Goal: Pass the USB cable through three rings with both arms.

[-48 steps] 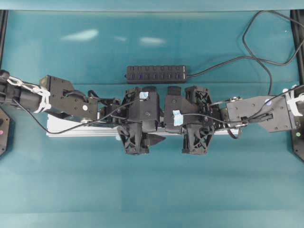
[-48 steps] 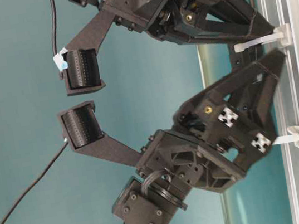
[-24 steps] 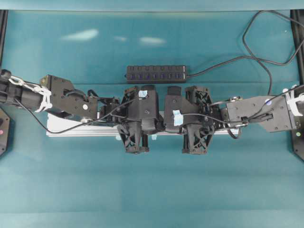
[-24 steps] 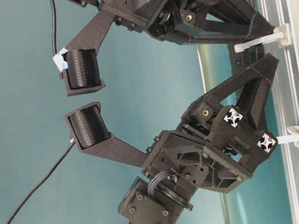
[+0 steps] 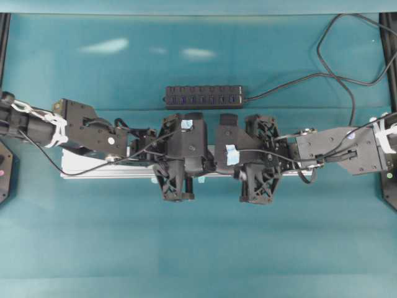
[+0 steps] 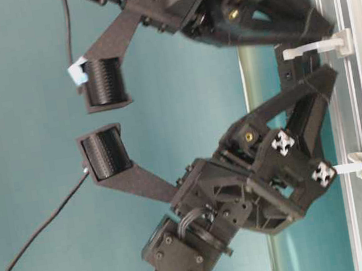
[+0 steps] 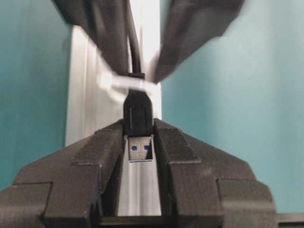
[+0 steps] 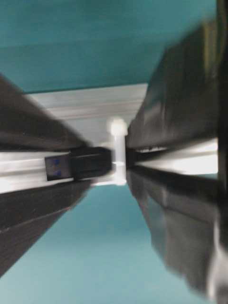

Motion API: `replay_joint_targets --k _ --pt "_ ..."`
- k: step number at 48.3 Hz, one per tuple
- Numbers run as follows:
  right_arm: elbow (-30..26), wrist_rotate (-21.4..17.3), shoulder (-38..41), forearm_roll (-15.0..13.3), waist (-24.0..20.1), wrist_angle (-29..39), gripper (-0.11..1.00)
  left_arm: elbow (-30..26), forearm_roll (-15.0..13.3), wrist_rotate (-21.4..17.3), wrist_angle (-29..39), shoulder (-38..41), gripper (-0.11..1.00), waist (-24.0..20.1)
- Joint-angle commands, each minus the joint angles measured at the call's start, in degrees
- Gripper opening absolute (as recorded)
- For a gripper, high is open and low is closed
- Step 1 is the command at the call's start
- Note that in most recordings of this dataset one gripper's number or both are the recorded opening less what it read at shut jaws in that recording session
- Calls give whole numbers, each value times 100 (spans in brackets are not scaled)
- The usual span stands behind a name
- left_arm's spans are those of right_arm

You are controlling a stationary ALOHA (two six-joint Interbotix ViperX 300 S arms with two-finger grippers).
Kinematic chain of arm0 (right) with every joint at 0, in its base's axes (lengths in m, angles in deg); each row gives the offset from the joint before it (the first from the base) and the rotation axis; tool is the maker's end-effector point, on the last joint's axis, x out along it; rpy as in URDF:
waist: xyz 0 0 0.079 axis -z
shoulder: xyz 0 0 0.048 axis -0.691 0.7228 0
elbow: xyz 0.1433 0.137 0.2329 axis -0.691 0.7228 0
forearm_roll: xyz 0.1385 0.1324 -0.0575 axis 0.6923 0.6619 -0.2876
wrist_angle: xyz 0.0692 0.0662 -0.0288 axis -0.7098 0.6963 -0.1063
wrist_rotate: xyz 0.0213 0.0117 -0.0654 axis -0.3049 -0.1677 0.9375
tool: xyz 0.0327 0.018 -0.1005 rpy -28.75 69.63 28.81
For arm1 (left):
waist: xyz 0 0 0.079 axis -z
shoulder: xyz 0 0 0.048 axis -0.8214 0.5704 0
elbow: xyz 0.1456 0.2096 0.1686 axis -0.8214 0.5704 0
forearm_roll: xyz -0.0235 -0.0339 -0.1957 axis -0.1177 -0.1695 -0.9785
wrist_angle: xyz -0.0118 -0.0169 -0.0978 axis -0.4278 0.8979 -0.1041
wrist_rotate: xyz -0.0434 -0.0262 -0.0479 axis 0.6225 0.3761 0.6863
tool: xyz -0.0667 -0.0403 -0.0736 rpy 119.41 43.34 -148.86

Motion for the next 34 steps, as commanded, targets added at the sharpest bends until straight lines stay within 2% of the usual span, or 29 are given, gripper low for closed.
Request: replay_joint_targets --k 1,5,10,14,16,20,34 --pt "-26 -70 -123 53 -26 0 17 0 9 -9 62 -229 22 26" --pt "-26 -79 -202 53 -26 26 39 35 9 0 255 -343 22 53" --pt "-44 -62 -308 44 -53 35 71 88 9 -9 598 -492 22 70" --pt "-97 -53 -360 18 -44 35 90 167 9 -9 800 -624 22 79" --pt "-132 -53 -369 18 -44 44 91 211 9 -9 826 -677 22 88" --pt "-202 -44 -360 0 -26 44 87 281 9 -9 817 -765 22 79" --pt "-598 9 -149 -62 0 35 87 264 9 -44 853 -1002 22 79"
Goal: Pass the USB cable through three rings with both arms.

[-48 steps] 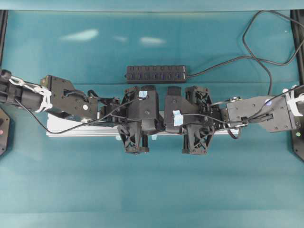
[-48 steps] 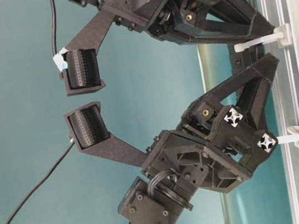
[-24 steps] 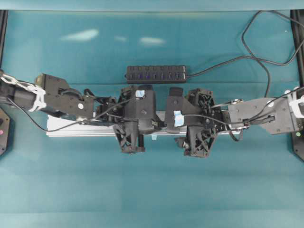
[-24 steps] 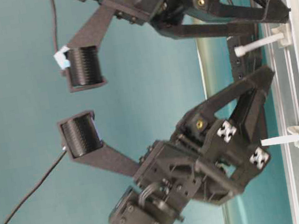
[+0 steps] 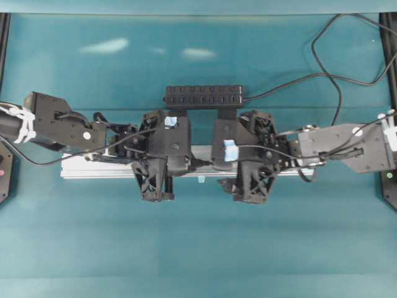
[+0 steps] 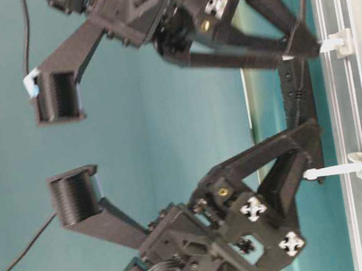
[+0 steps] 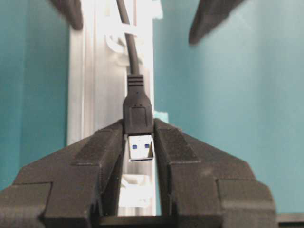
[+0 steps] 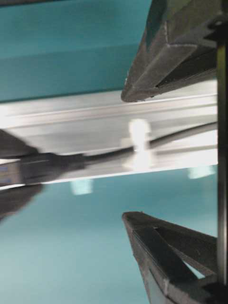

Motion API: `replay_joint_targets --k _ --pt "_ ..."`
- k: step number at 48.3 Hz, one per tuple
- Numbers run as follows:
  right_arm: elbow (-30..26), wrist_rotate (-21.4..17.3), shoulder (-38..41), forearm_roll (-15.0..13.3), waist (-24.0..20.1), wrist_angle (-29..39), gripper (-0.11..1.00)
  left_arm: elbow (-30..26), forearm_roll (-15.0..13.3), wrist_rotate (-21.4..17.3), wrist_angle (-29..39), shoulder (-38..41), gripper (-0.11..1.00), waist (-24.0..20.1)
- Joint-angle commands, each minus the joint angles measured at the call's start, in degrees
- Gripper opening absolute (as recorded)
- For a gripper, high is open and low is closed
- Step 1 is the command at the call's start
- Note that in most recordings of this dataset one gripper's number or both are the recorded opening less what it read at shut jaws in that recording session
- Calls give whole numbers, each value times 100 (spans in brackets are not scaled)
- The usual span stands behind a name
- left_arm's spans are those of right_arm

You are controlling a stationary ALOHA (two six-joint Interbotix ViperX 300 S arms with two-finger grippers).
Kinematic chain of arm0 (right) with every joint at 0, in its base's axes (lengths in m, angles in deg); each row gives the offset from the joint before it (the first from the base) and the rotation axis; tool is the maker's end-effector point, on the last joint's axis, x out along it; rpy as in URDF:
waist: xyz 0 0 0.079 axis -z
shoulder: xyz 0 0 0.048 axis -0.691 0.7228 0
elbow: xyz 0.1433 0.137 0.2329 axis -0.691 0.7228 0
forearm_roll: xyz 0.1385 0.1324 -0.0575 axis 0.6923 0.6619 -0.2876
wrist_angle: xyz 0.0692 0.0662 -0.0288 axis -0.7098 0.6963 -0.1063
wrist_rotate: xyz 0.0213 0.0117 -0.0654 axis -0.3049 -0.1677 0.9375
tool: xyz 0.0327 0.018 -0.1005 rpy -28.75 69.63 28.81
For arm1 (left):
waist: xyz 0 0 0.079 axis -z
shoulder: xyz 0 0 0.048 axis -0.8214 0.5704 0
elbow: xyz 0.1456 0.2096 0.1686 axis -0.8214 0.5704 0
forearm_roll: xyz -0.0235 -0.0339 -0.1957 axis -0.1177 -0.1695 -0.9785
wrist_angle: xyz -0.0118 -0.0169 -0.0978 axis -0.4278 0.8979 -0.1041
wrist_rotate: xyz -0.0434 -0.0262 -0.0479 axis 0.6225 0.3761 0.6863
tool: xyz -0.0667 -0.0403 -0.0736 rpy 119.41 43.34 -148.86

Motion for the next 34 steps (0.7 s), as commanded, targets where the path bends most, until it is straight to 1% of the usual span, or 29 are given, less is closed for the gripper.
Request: replay_joint_targets --k 1,8,18,29,34 --pt "-229 18 26 -26 9 -9 86 -88 18 -35 -18 -220 22 35" --pt "-396 26 105 -167 53 -9 86 -114 18 -62 -9 -360 22 26" --pt "-396 9 123 -167 149 -44 85 -88 18 -62 -9 -457 22 44" --pt "-396 0 237 -167 158 -105 85 -88 18 -62 -9 -466 22 44" --pt "-387 0 246 -167 149 -255 81 -79 18 -62 -9 -475 22 35"
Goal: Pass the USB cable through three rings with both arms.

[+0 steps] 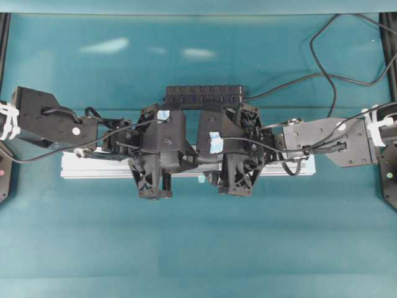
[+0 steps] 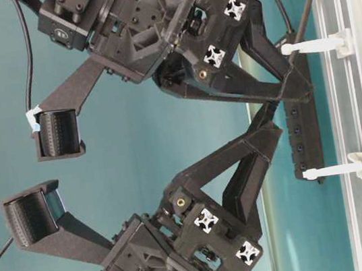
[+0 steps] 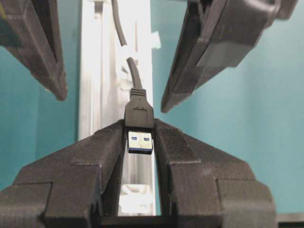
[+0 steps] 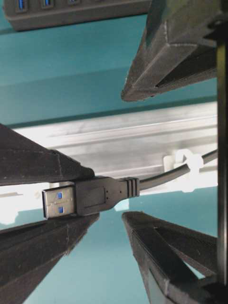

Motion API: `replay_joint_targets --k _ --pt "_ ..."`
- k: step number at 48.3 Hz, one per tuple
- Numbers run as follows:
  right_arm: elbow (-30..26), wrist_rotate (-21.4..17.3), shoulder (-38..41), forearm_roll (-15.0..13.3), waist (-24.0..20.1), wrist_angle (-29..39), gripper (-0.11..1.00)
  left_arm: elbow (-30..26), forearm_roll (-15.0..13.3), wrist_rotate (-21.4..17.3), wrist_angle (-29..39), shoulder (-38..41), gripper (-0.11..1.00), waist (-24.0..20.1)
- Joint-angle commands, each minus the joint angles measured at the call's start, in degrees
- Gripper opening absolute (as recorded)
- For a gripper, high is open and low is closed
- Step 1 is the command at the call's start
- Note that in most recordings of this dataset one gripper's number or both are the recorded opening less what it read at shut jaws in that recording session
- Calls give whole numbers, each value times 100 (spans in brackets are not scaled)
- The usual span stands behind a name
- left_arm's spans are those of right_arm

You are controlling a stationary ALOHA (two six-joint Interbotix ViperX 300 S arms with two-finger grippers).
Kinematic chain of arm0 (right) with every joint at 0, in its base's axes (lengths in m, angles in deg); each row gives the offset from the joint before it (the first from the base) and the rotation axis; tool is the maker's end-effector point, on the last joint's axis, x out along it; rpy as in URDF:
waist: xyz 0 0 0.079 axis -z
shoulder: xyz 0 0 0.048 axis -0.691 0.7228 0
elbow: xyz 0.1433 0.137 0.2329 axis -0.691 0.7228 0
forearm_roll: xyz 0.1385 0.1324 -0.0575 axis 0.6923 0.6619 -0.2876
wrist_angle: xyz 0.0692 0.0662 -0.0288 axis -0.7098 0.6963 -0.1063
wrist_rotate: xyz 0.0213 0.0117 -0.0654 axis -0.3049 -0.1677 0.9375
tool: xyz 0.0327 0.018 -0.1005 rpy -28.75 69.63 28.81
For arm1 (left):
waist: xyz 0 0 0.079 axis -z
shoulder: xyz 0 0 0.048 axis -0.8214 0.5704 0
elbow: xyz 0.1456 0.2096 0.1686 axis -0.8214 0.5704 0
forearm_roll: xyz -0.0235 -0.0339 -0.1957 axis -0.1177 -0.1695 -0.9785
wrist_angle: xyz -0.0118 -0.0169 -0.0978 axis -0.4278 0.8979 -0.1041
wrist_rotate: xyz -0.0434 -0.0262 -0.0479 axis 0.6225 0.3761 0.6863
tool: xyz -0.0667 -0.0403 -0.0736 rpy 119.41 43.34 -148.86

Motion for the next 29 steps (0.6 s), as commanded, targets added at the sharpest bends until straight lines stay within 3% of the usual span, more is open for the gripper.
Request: replay_joint_targets --k 1,5,15,18,22,29 --pt "-79 0 -26 -18 -18 -167 79 -70 9 -9 -26 -132 22 26" --pt "-70 0 -35 -18 -26 -299 66 -70 9 -9 -26 -141 22 26" --pt "-62 26 -35 -18 -167 -413 13 -62 9 -9 -26 -132 22 9" --pt "-44 26 -44 -18 -185 -404 3 -70 9 -9 -26 -141 22 0" --pt "-35 18 -53 -18 -211 -396 -5 -70 9 -9 -18 -132 22 -18" --pt "-44 18 -44 -18 -229 -404 -6 -62 0 -9 -18 -141 22 -53"
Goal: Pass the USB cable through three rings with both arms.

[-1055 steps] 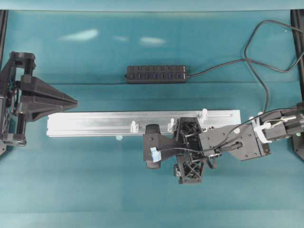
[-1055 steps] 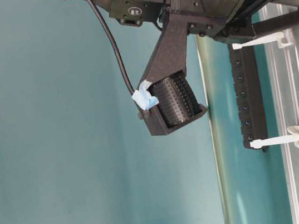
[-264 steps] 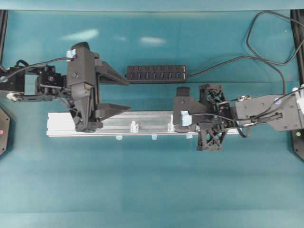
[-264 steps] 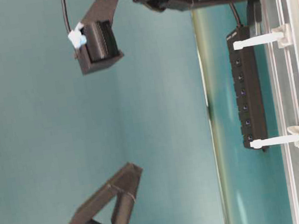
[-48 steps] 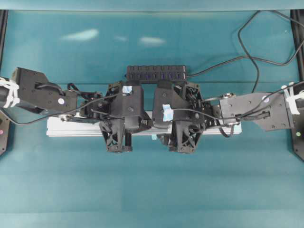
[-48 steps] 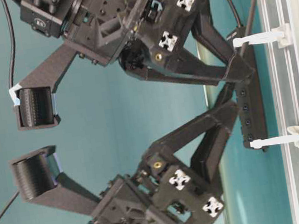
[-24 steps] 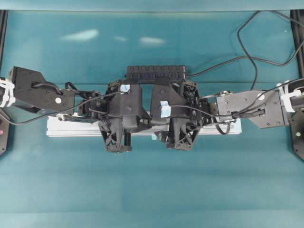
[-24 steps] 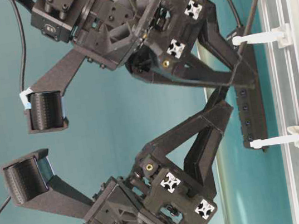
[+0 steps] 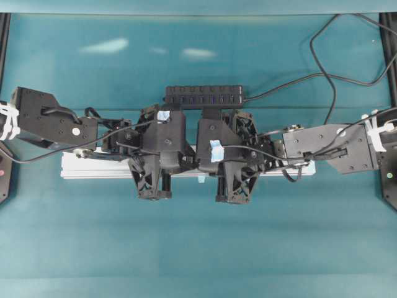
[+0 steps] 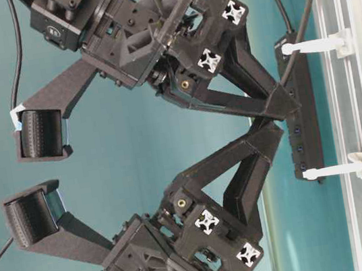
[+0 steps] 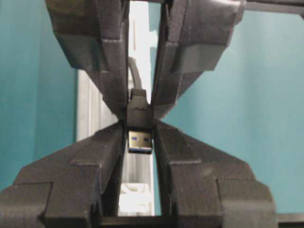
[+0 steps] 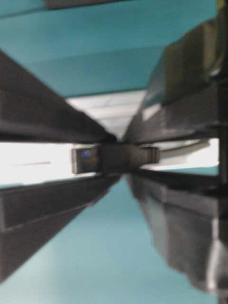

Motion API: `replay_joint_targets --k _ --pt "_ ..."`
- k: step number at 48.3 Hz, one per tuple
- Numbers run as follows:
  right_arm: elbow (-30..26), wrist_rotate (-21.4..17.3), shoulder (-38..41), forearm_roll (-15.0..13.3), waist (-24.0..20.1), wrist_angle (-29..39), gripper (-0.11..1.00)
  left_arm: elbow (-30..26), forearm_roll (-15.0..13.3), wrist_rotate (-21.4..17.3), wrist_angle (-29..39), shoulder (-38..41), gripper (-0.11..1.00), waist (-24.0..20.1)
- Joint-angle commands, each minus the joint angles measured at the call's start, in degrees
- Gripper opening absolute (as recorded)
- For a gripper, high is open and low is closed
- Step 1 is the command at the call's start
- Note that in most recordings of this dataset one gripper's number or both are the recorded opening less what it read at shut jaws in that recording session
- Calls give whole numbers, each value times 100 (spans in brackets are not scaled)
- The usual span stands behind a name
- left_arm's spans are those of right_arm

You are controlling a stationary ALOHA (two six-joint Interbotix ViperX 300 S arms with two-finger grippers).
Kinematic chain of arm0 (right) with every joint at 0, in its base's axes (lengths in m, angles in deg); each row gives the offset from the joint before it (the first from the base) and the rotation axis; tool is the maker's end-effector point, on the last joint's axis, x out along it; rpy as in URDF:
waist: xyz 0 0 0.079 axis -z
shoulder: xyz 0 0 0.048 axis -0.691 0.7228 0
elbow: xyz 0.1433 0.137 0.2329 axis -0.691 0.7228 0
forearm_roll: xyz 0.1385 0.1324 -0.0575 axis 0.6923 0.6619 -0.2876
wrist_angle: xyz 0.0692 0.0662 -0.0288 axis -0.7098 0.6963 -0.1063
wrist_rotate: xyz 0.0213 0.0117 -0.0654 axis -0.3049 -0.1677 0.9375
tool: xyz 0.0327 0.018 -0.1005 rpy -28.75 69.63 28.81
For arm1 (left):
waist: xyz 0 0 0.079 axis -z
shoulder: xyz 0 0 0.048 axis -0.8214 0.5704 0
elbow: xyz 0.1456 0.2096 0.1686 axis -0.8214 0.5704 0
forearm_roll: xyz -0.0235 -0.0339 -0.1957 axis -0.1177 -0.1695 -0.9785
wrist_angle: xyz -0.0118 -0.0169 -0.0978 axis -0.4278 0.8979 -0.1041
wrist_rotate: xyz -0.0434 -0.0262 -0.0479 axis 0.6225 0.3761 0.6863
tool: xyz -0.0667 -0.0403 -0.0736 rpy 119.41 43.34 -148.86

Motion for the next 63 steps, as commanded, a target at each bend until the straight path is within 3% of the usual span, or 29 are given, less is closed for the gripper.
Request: replay_joint_targets --k 1,29,31,42,63 --pt "-35 26 -62 -18 -44 -44 -6 -62 18 0 -18 -132 22 -44" --pt "-62 18 -44 -18 -53 -26 -6 -70 9 70 -18 -132 23 -70" --pt "-62 26 -35 -18 -53 -26 -6 -62 18 70 -9 -132 27 -70" --pt "-158 35 18 -18 -53 352 -6 -62 18 79 185 -141 84 -26" --pt "-457 44 352 -18 -53 940 -6 501 18 79 650 -1195 81 -44"
